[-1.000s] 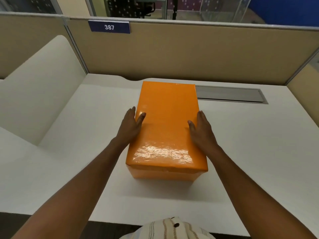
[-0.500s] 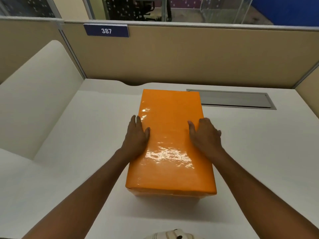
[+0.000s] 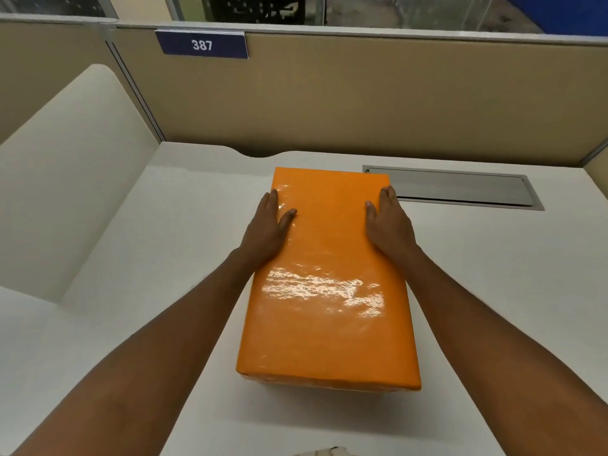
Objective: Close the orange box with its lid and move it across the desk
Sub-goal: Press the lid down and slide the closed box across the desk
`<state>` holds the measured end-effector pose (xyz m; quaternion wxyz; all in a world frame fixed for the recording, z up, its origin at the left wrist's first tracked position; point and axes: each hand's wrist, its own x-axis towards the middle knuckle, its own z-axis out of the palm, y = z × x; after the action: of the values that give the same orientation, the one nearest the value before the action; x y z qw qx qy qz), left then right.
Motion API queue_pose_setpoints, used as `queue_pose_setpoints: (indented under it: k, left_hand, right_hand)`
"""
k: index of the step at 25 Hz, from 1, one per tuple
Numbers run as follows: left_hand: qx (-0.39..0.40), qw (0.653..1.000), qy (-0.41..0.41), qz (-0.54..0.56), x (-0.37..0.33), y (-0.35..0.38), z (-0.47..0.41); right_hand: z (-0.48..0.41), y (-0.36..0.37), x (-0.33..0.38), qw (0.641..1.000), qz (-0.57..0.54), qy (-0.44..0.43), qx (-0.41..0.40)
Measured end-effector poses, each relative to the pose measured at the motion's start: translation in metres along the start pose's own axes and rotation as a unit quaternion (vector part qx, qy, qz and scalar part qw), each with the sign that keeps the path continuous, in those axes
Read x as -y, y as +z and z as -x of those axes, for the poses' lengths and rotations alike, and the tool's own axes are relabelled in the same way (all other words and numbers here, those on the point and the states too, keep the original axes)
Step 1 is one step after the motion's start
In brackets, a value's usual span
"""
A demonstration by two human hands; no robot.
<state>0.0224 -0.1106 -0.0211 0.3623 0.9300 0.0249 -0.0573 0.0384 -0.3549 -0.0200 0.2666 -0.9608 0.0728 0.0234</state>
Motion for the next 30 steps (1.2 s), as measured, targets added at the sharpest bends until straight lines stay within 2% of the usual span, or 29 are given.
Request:
queue_pose_setpoints:
  k: [5,9,14,17,23,26,30]
  left_hand:
    - [-0.01,1.0,-0.007,0.001,-0.008,-0.005,0.004]
    - [-0.082,0.994,-0.059,0.051,-0.022,-0.01,0.025]
    - [-0.061,0.968,-0.161,0.18,-0.006,-0.017,0.065]
    - [-0.046,0.95,-0.192,0.242,0.007,-0.017,0.102]
    - [0.103,0.92,-0.201,0.321,0.022,-0.012,0.162]
    - [0.097,0.902,-0.167,0.386,0.022,-0.004,0.176]
    - [0.072,0.868,-0.167,0.462,0.03,0.005,0.182]
  right_hand:
    - [0.003,-0.009,-0.002,0.997,-0.072,-0.011,-0.008]
    - [0.039,-0.021,-0.009,0.99,-0.115,0.061,-0.057]
    - [0.113,-0.022,-0.024,0.968,-0.224,0.109,0.028]
    - [0.141,-0.02,-0.032,0.951,-0.268,0.139,0.064]
    - [0.173,-0.011,-0.044,0.888,-0.414,0.175,0.094]
    - [0.182,-0.005,-0.058,0.852,-0.482,0.158,0.131]
    - [0.191,0.003,-0.067,0.799,-0.558,0.138,0.177]
